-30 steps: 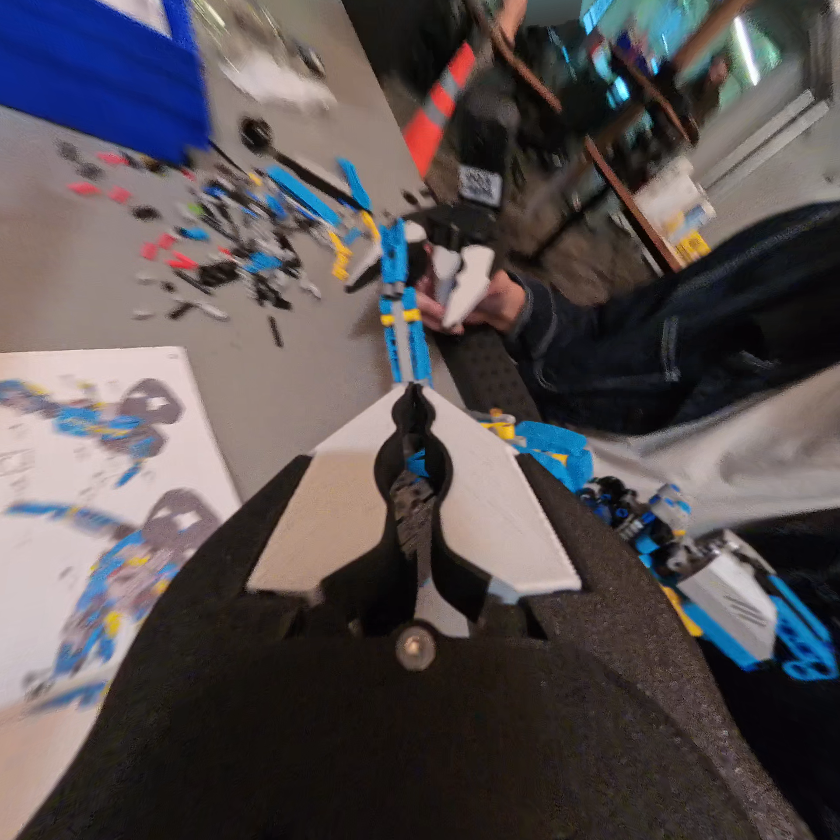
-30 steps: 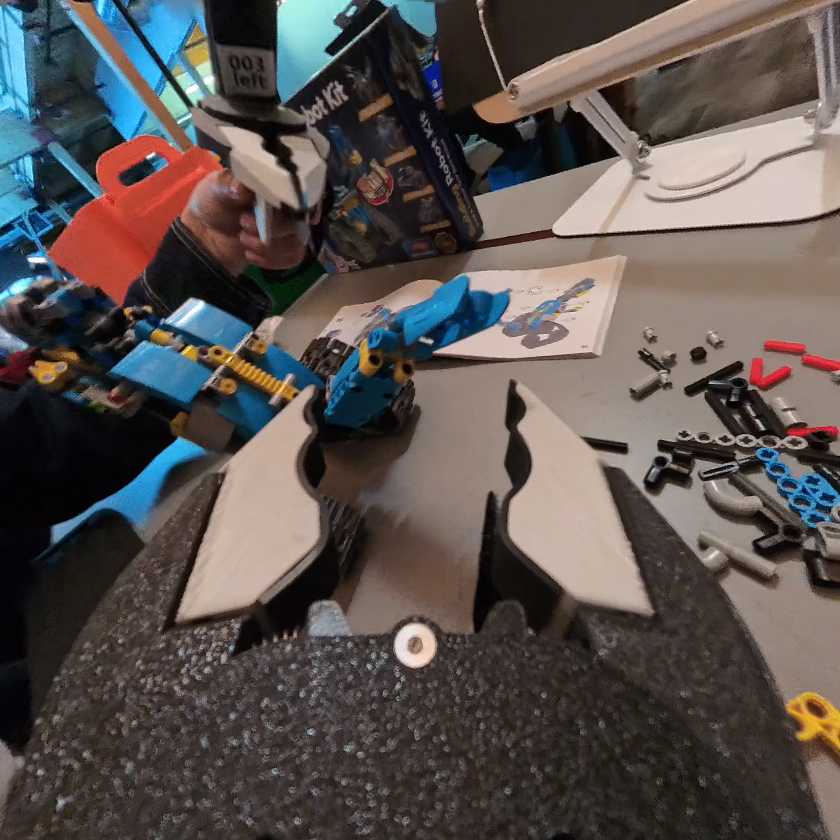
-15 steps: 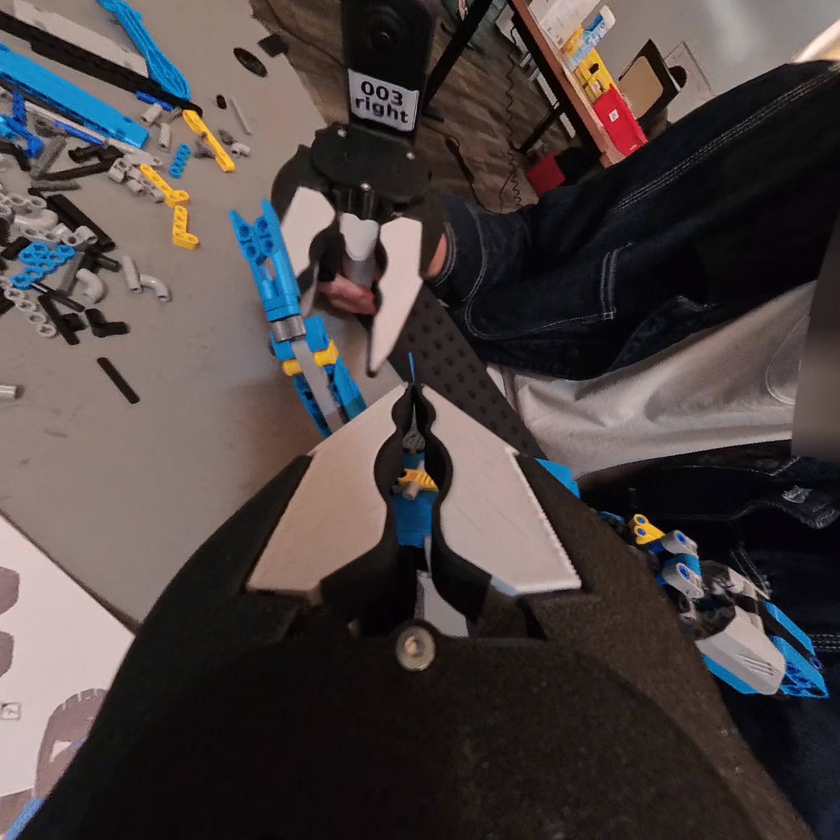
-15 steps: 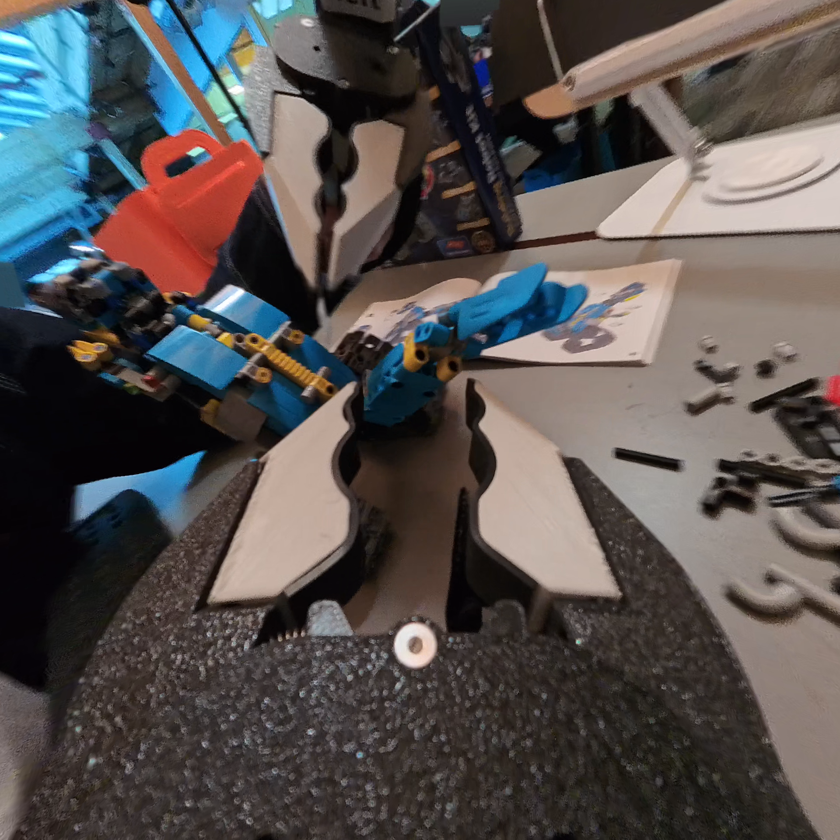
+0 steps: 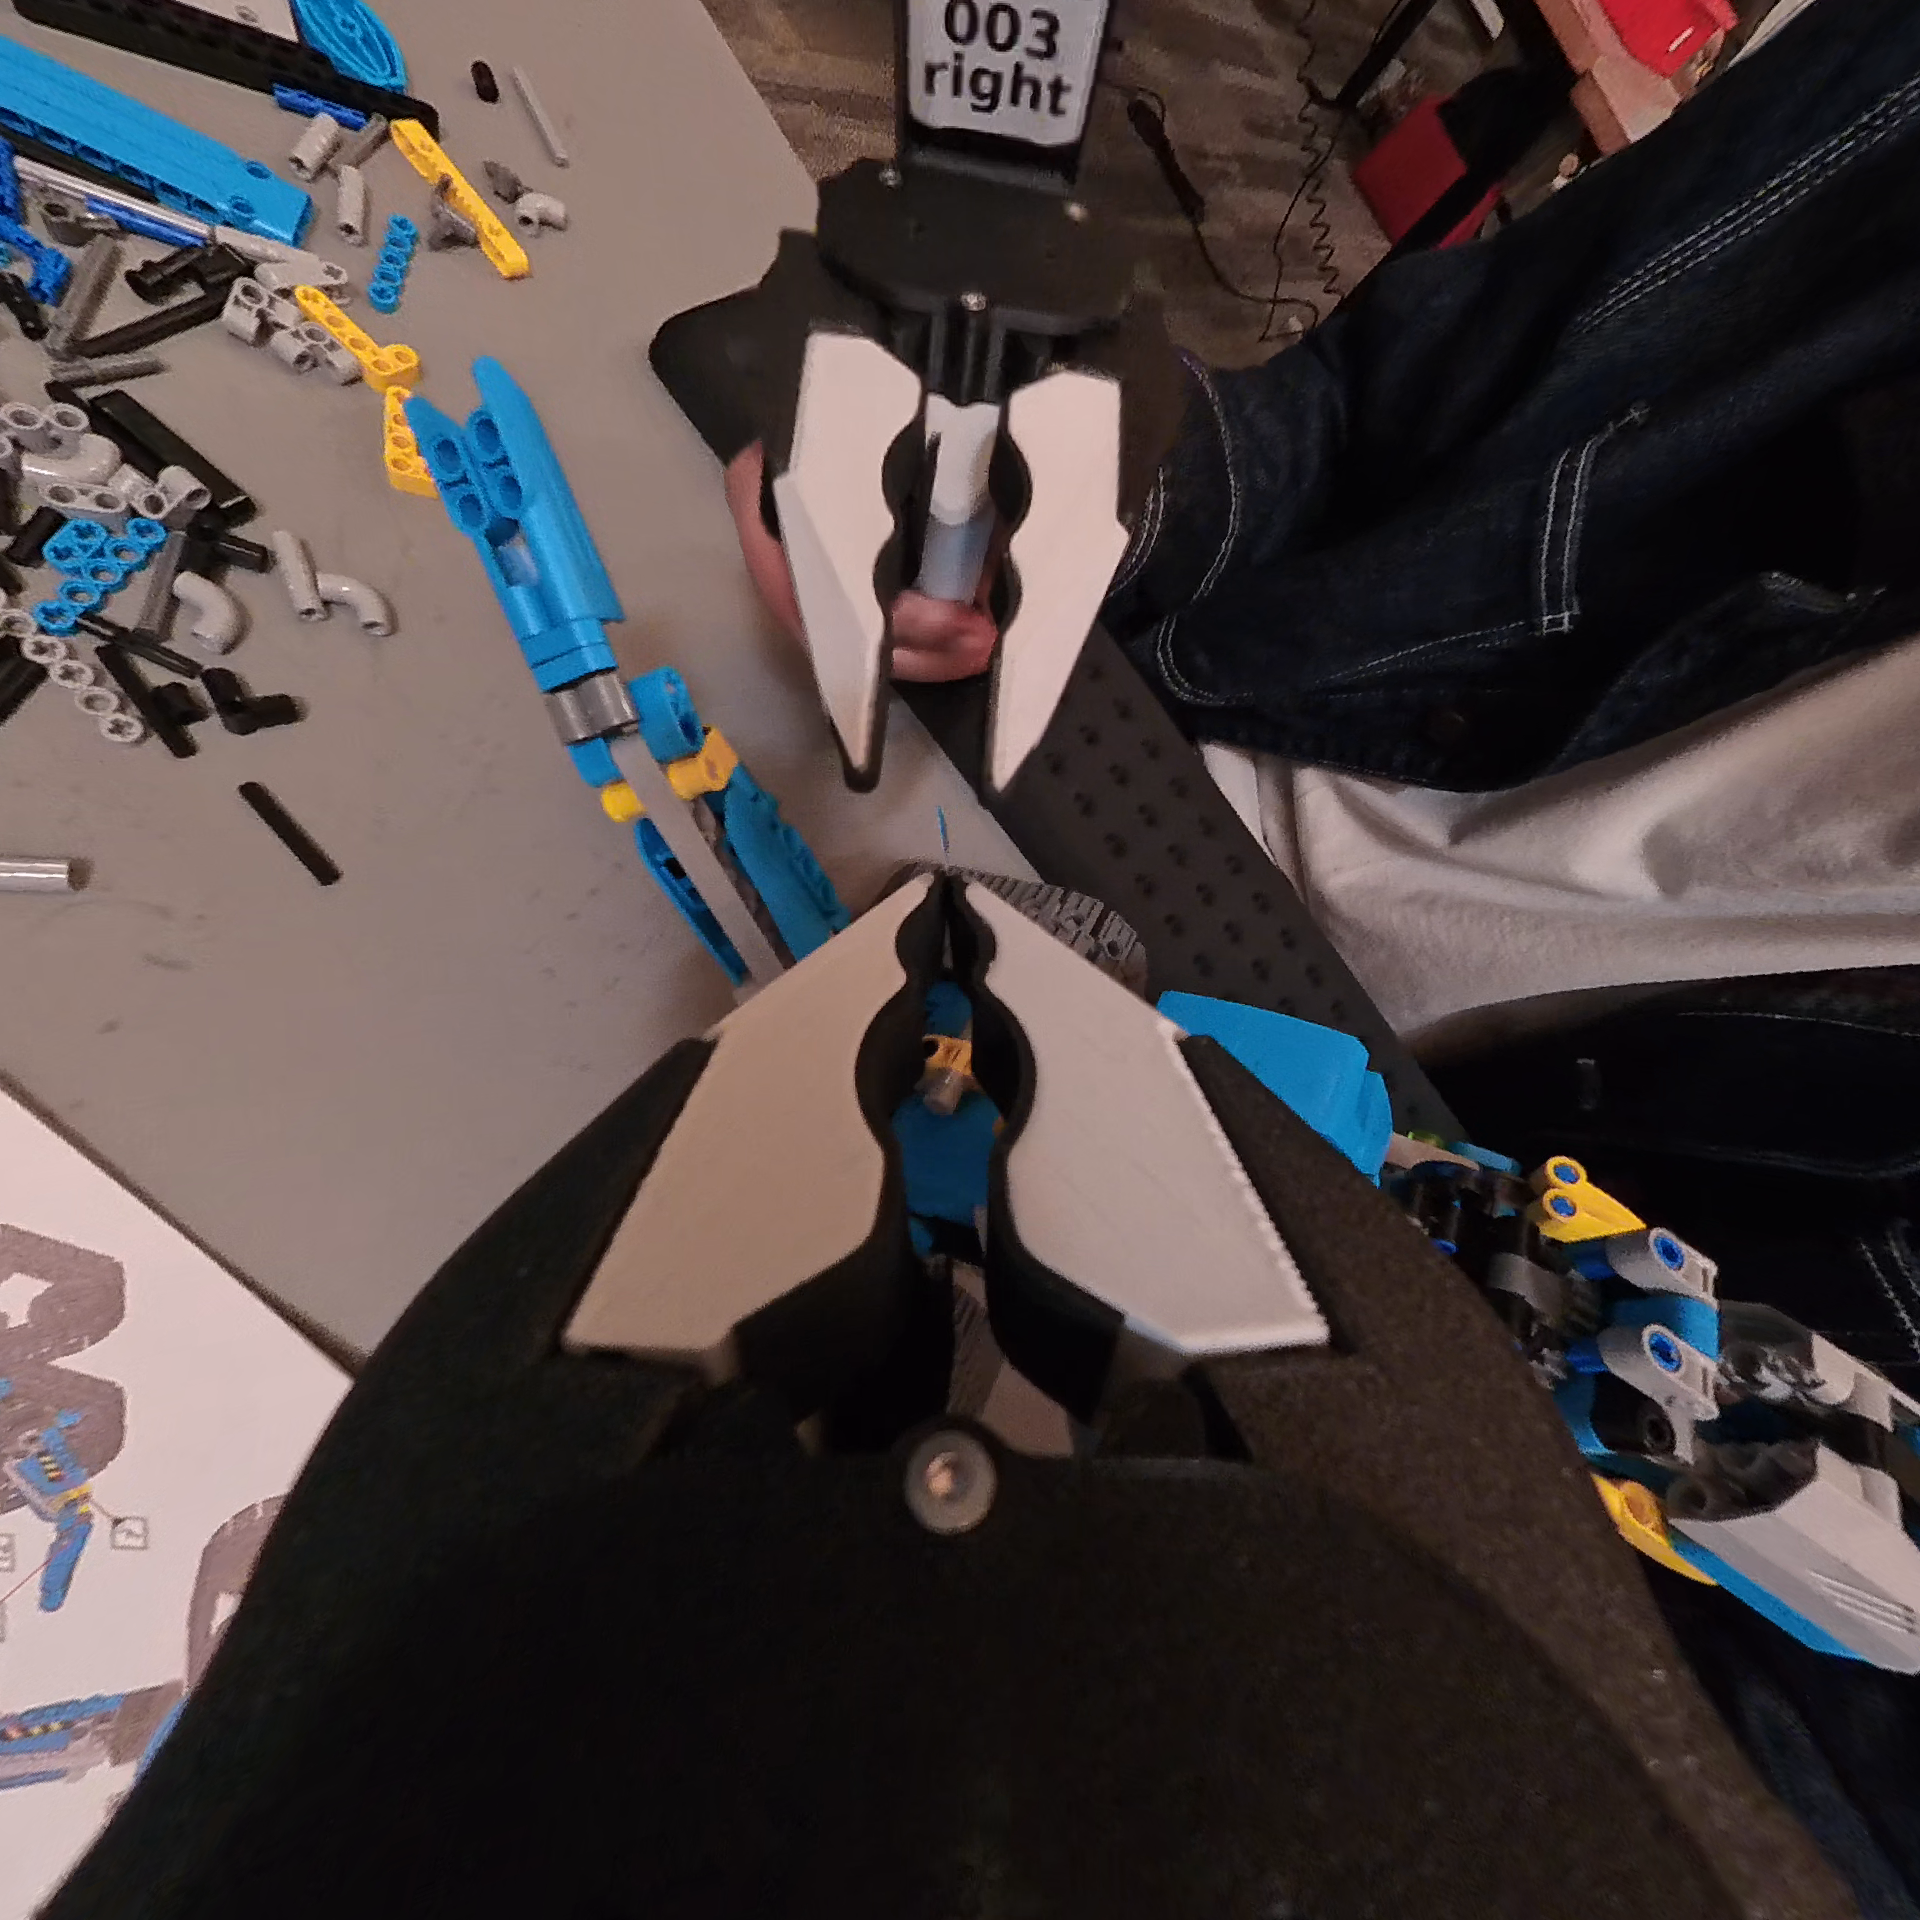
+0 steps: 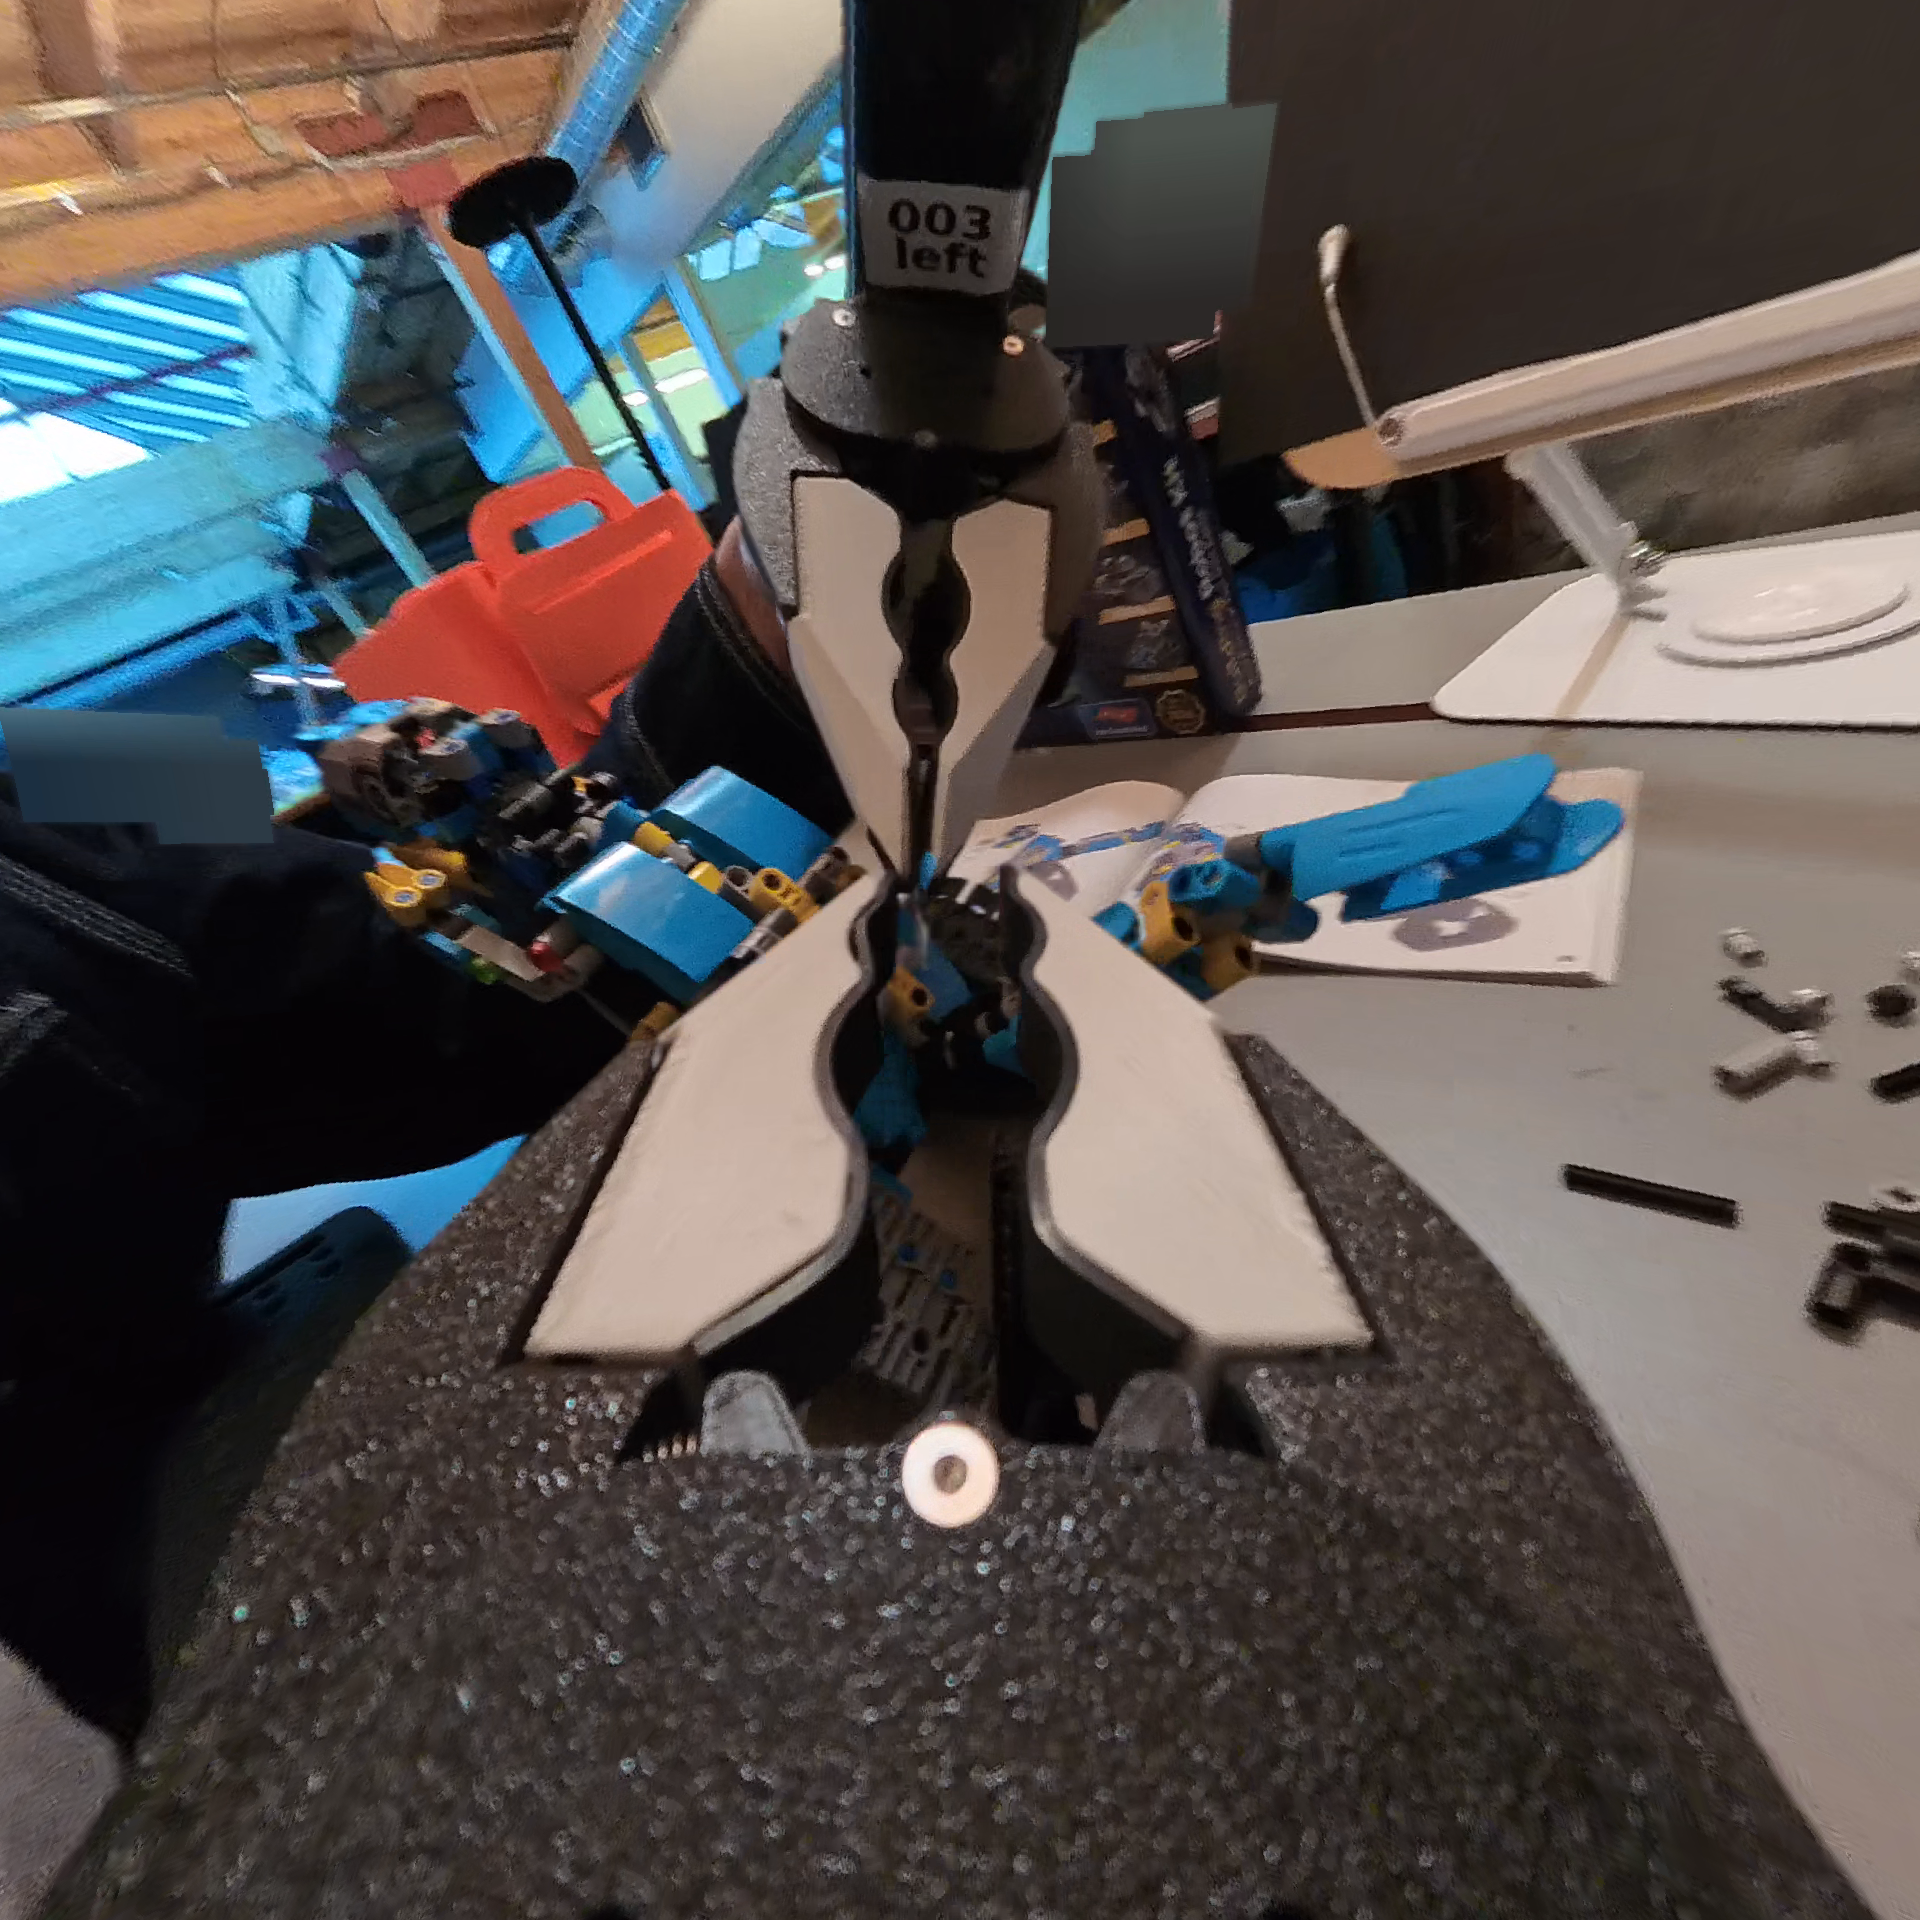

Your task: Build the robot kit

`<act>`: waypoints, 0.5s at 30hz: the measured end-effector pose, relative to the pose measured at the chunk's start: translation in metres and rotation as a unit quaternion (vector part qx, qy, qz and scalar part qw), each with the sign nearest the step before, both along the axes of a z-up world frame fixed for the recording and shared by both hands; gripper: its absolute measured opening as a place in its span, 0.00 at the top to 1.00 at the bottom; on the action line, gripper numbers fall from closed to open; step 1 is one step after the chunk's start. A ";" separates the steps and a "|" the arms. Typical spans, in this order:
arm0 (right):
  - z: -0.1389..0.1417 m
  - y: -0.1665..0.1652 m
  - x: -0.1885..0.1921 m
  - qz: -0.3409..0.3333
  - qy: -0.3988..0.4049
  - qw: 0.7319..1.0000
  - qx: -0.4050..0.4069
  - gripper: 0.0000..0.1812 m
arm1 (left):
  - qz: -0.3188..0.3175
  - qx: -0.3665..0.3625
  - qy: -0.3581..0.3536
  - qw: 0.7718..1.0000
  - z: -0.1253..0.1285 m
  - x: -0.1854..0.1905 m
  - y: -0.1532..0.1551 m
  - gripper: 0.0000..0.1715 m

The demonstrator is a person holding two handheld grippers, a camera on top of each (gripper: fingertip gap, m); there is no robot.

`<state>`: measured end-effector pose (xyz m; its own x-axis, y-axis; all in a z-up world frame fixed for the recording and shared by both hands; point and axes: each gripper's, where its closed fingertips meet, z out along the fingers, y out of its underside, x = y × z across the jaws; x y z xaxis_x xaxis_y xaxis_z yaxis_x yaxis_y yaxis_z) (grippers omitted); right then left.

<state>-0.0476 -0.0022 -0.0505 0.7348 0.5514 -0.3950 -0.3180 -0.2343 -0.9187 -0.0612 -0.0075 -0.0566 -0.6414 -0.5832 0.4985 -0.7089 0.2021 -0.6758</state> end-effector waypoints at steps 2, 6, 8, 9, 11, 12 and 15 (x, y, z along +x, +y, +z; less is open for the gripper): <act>-0.001 -0.001 -0.004 0.017 0.013 1.000 -0.007 0.90 | -0.002 0.003 -0.002 1.000 0.000 -0.001 0.000 1.00; -0.005 0.000 -0.010 0.032 0.004 0.999 -0.012 0.91 | -0.005 0.007 0.002 1.000 -0.004 -0.001 -0.002 1.00; -0.006 0.001 -0.010 0.034 0.003 0.999 -0.015 0.93 | -0.003 0.006 0.005 1.000 -0.005 0.000 -0.001 1.00; -0.005 0.000 -0.010 0.035 0.003 0.999 -0.011 0.95 | -0.003 0.004 0.007 1.000 -0.006 0.001 -0.001 1.00; -0.006 0.001 -0.008 0.028 -0.002 1.000 -0.010 0.99 | -0.004 0.004 0.008 1.000 -0.007 0.000 -0.001 1.00; -0.007 0.001 -0.008 0.026 -0.004 1.000 -0.013 1.00 | -0.005 0.004 0.009 1.000 -0.008 0.001 -0.002 1.00; -0.008 0.002 -0.006 0.023 -0.007 1.000 -0.015 1.00 | -0.006 0.004 0.009 1.000 -0.007 0.000 -0.003 1.00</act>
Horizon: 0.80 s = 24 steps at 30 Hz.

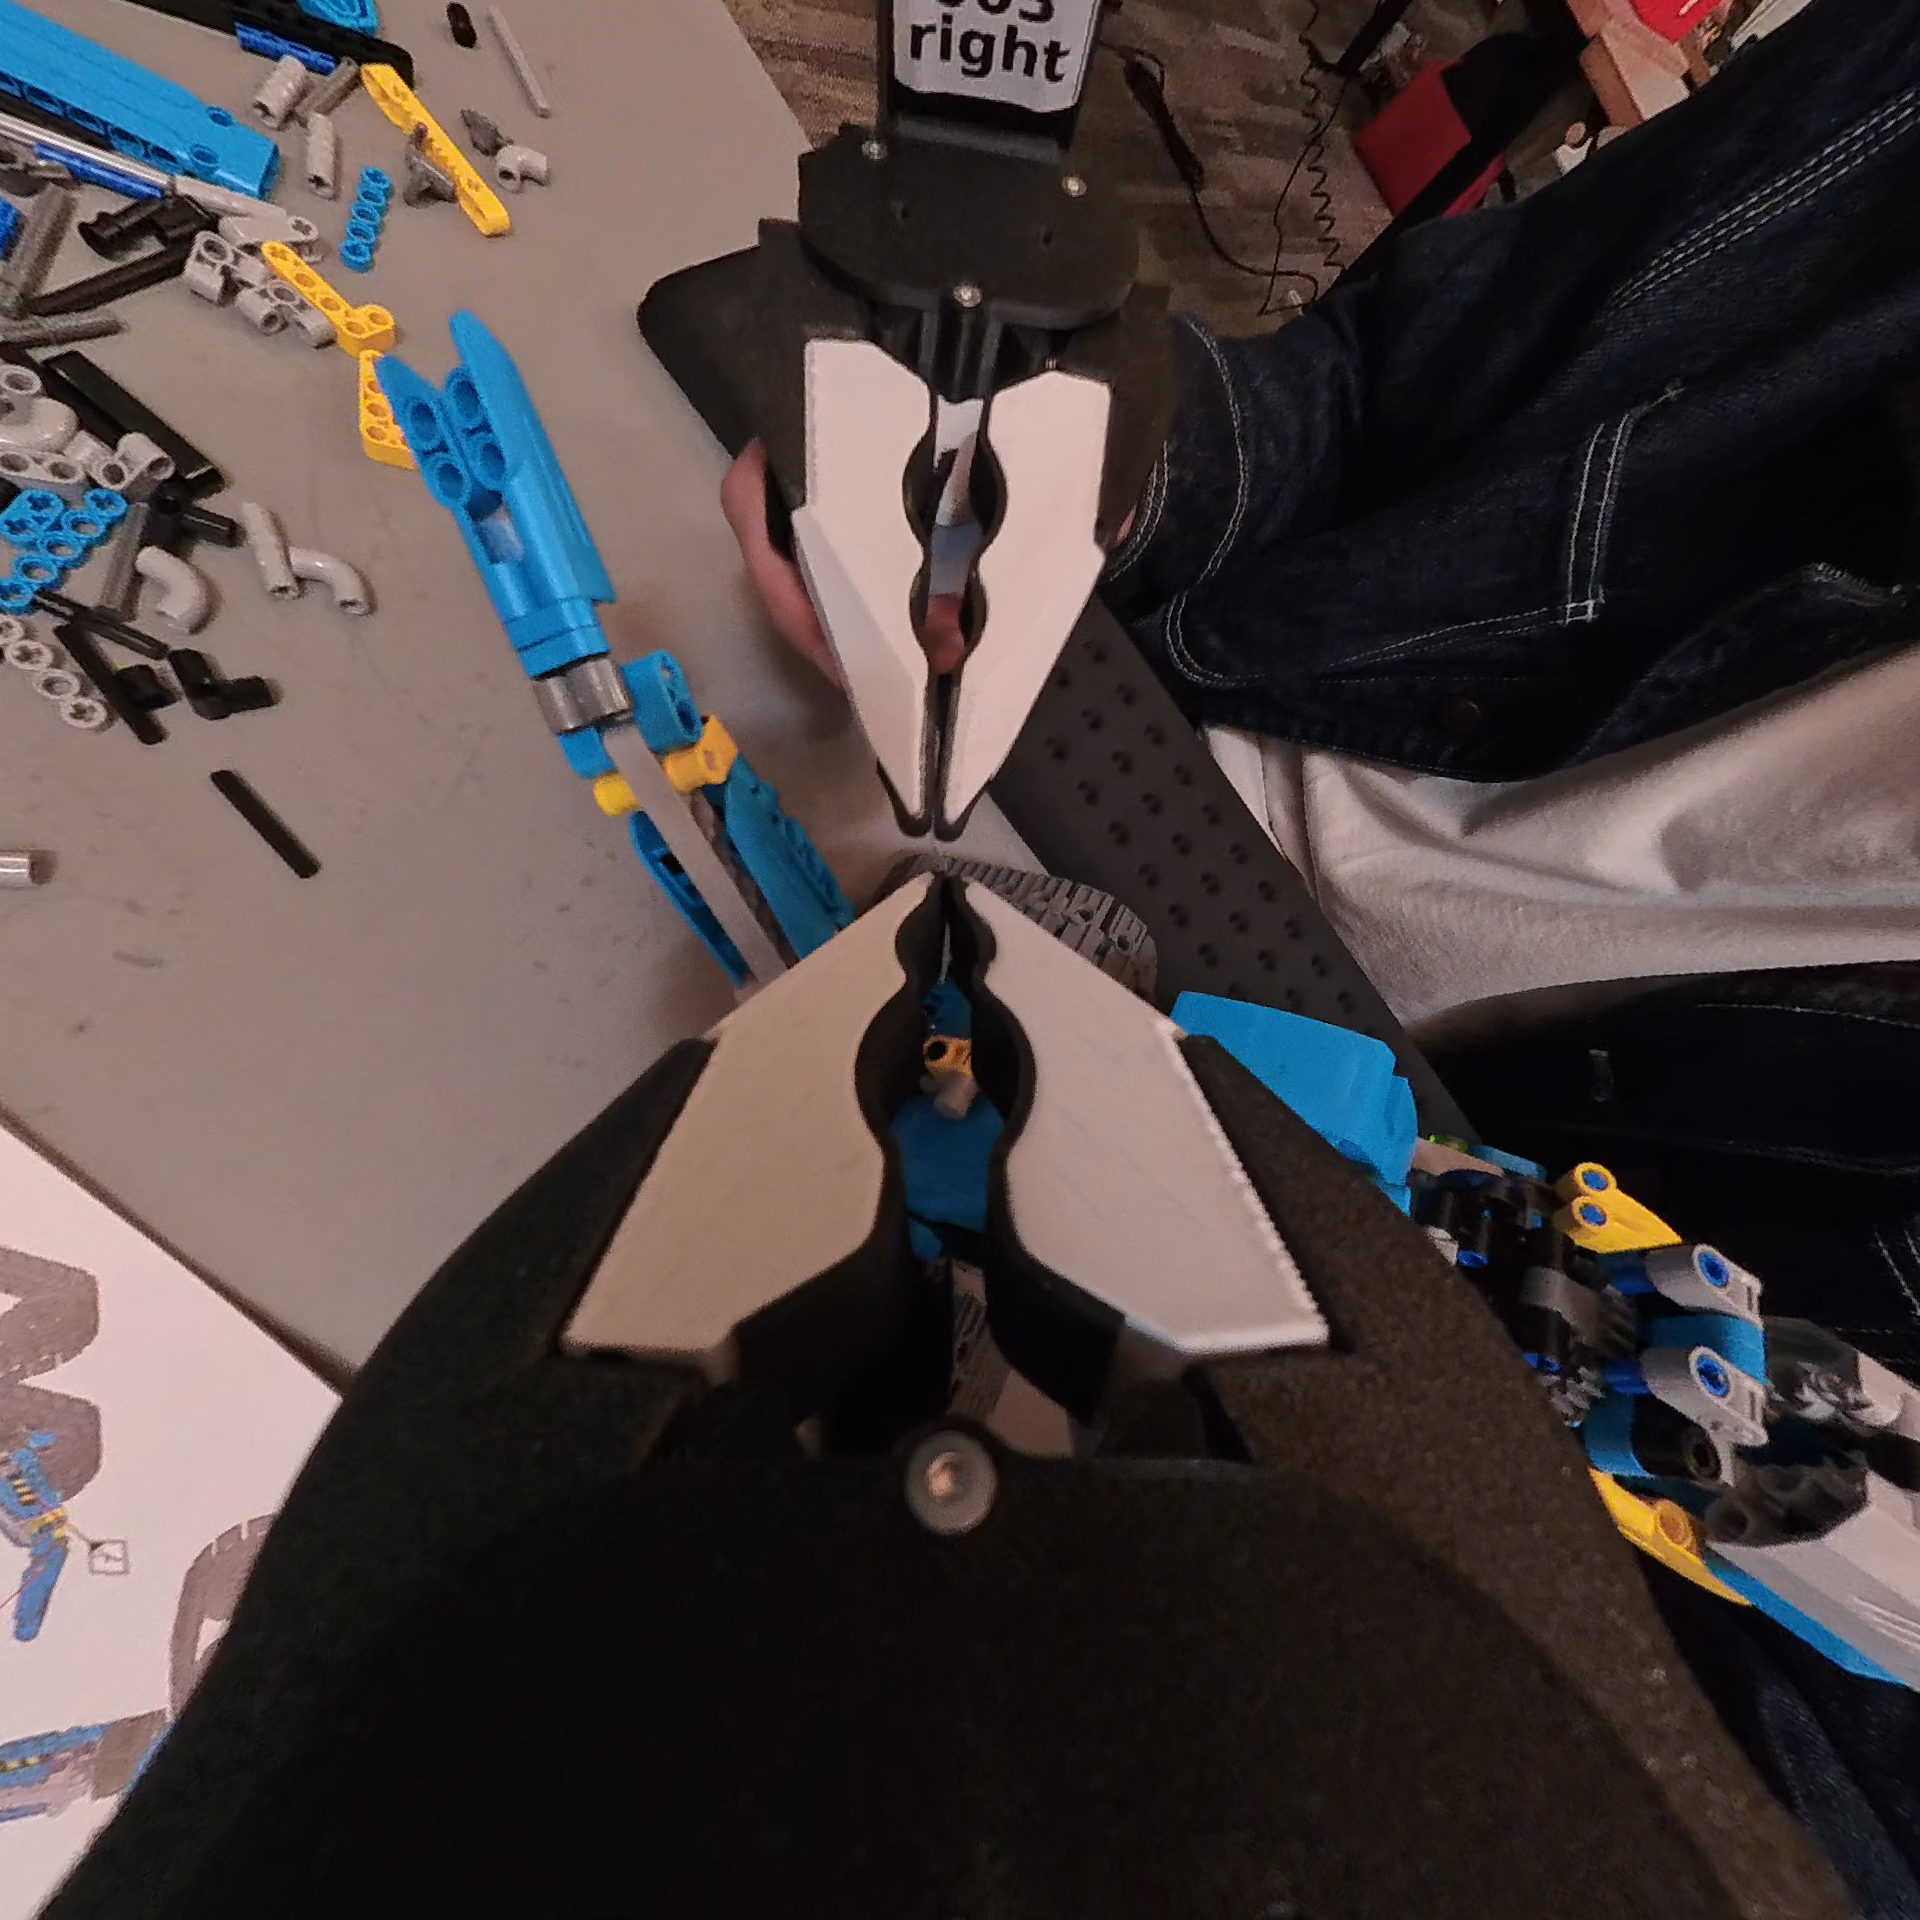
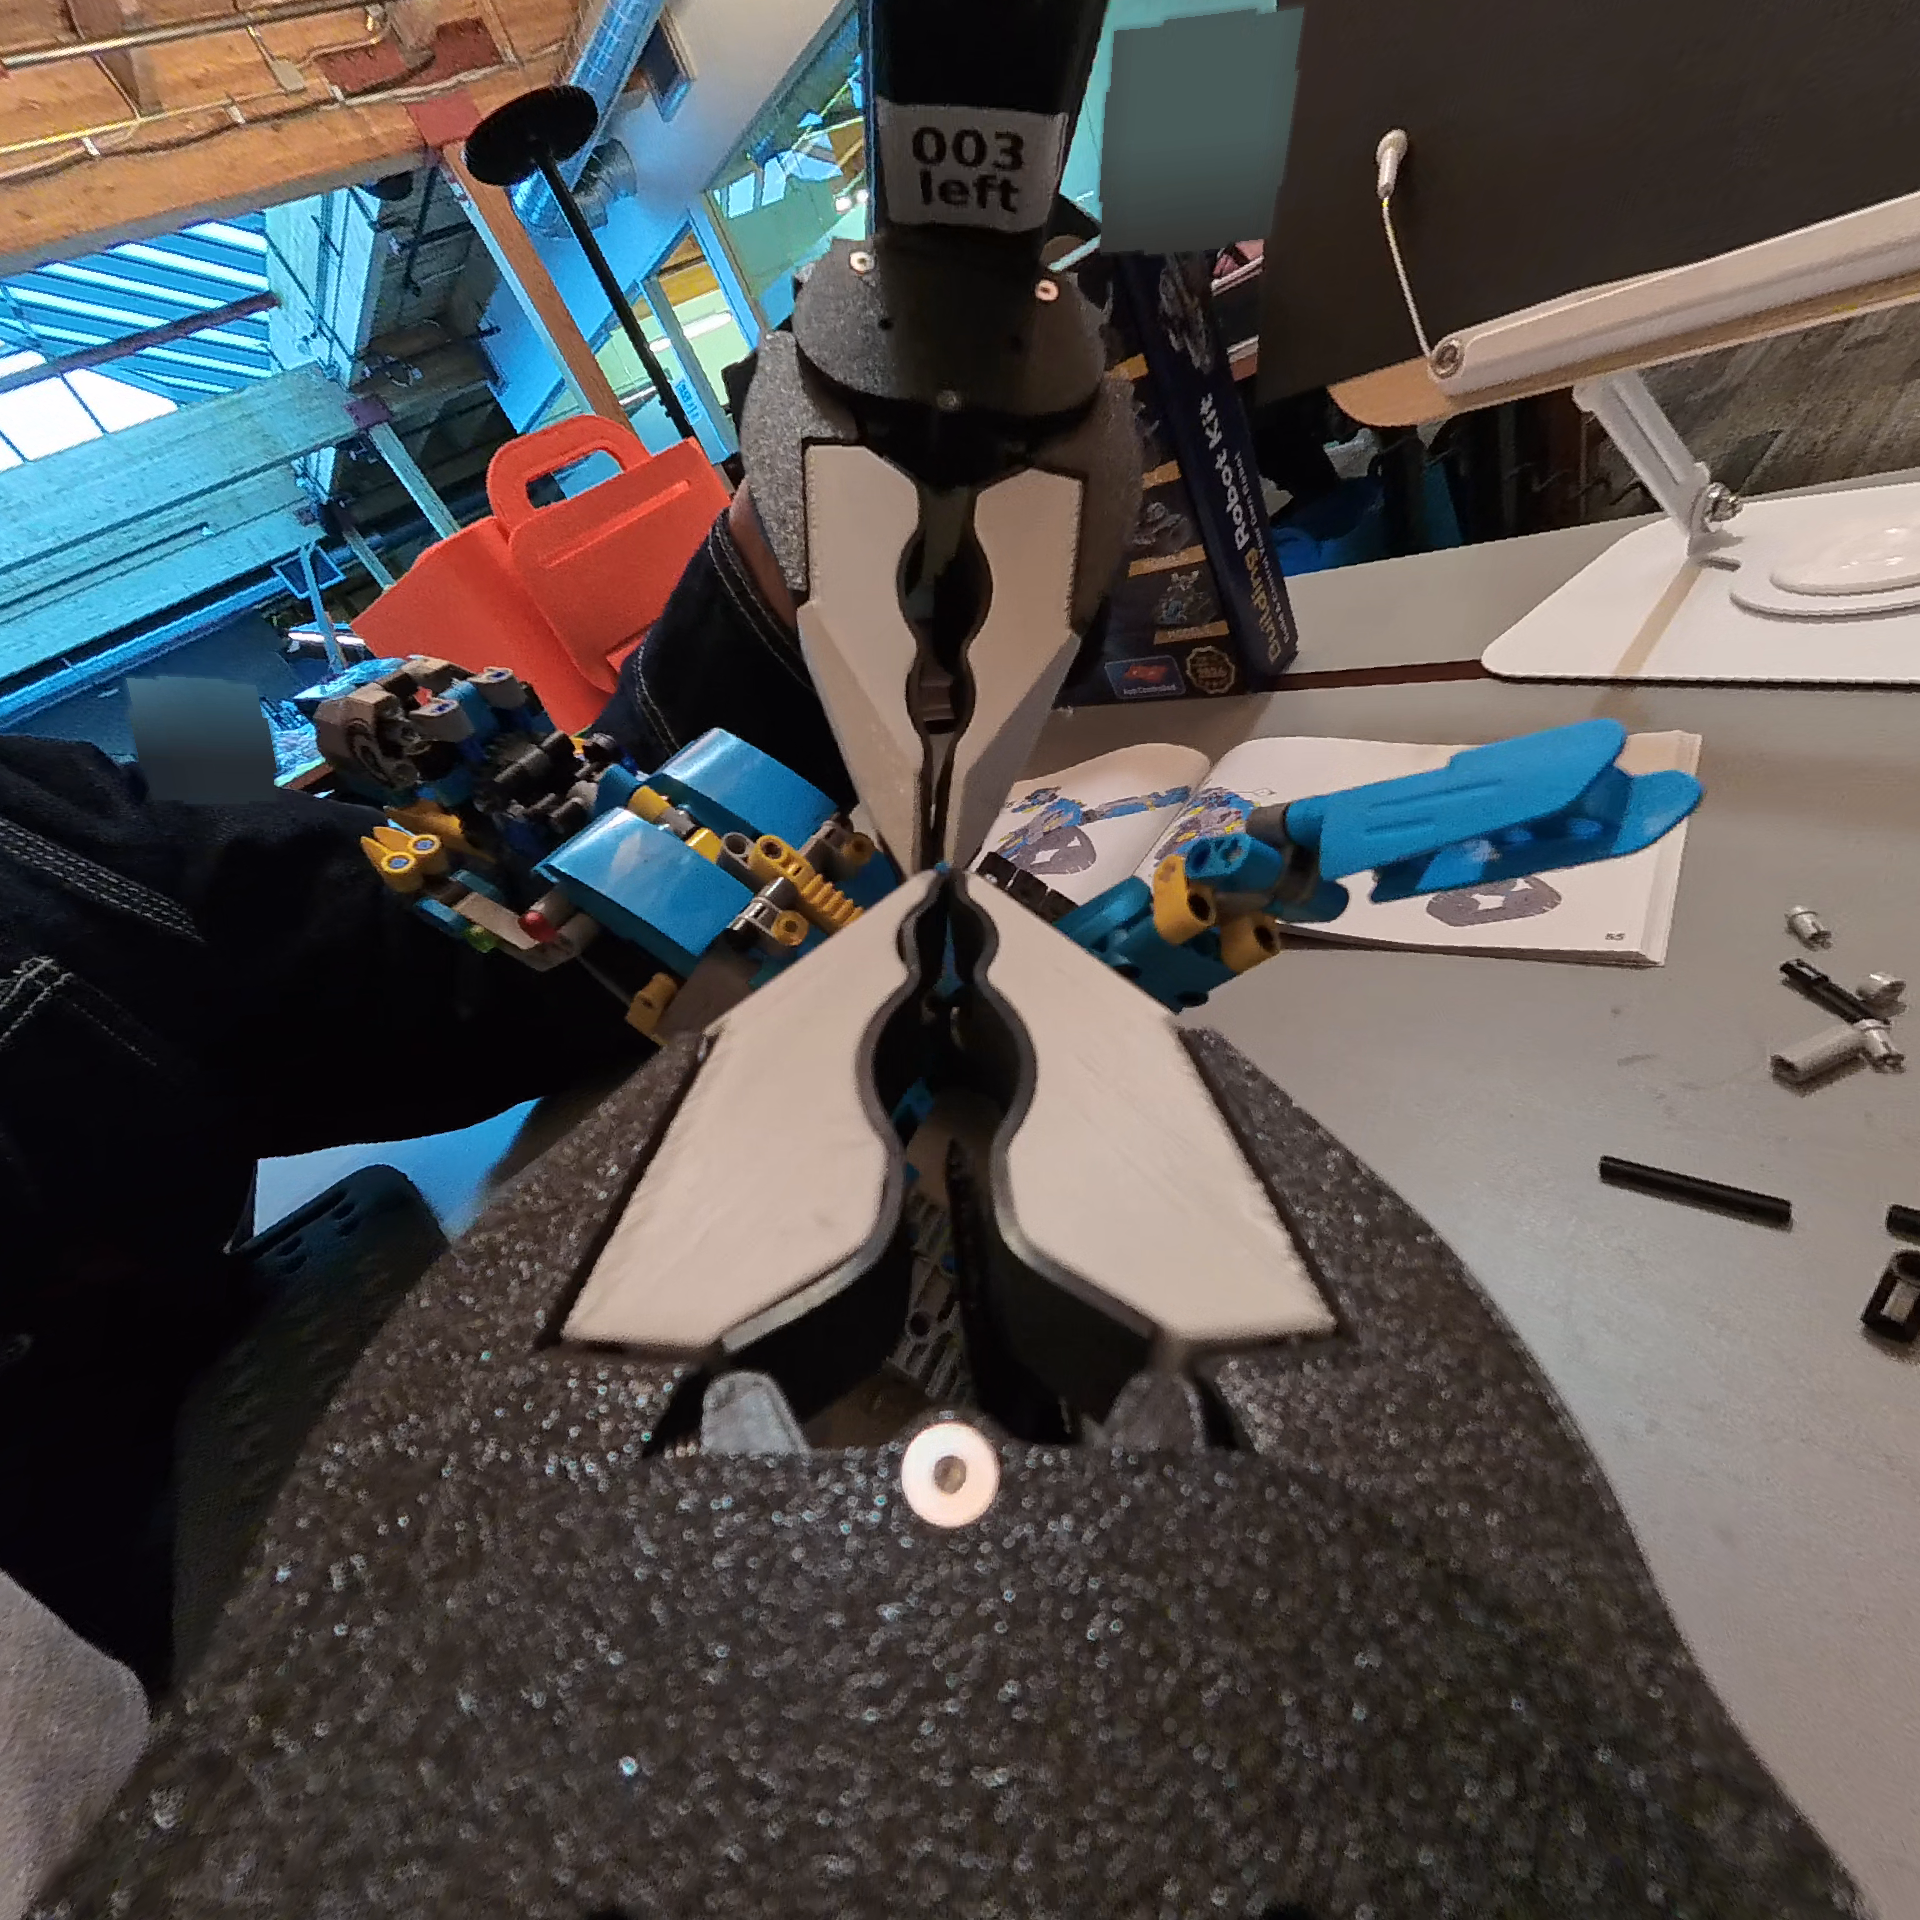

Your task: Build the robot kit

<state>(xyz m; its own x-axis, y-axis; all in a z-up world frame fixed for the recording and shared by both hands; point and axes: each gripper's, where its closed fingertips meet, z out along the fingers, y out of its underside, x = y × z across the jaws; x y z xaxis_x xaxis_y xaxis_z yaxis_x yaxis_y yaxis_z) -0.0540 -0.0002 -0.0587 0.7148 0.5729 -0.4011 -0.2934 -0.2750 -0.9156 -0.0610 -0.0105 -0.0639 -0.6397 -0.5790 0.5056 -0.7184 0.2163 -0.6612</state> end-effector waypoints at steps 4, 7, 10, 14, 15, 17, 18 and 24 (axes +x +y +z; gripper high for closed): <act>0.001 0.000 0.003 -0.007 -0.003 1.000 0.002 1.00 | 0.015 -0.003 0.002 1.000 0.001 0.004 0.002 1.00; 0.005 0.001 0.005 -0.021 -0.007 1.000 0.011 1.00 | 0.024 -0.014 -0.005 1.000 0.007 0.006 0.006 0.95; 0.012 0.000 0.006 -0.032 -0.001 0.999 0.026 1.00 | 0.031 0.000 -0.008 0.999 0.008 0.002 0.016 0.88; 0.008 0.002 0.009 -0.042 0.009 0.999 0.012 1.00 | 0.050 0.001 -0.032 0.998 0.015 0.003 0.029 0.79; 0.007 0.004 0.012 -0.043 0.016 0.999 0.006 1.00 | 0.056 0.006 -0.033 0.998 0.013 0.004 0.033 0.76; 0.005 0.004 0.015 -0.043 0.035 0.998 -0.003 1.00 | 0.053 0.008 -0.034 0.998 0.004 0.005 0.038 0.71; 0.004 0.004 0.016 -0.037 0.046 0.998 -0.009 1.00 | 0.050 -0.003 -0.030 0.998 -0.001 0.006 0.038 0.68; 0.004 0.003 0.013 0.007 0.108 0.994 -0.027 1.00 | 0.004 -0.064 0.016 0.998 -0.030 0.008 0.026 0.56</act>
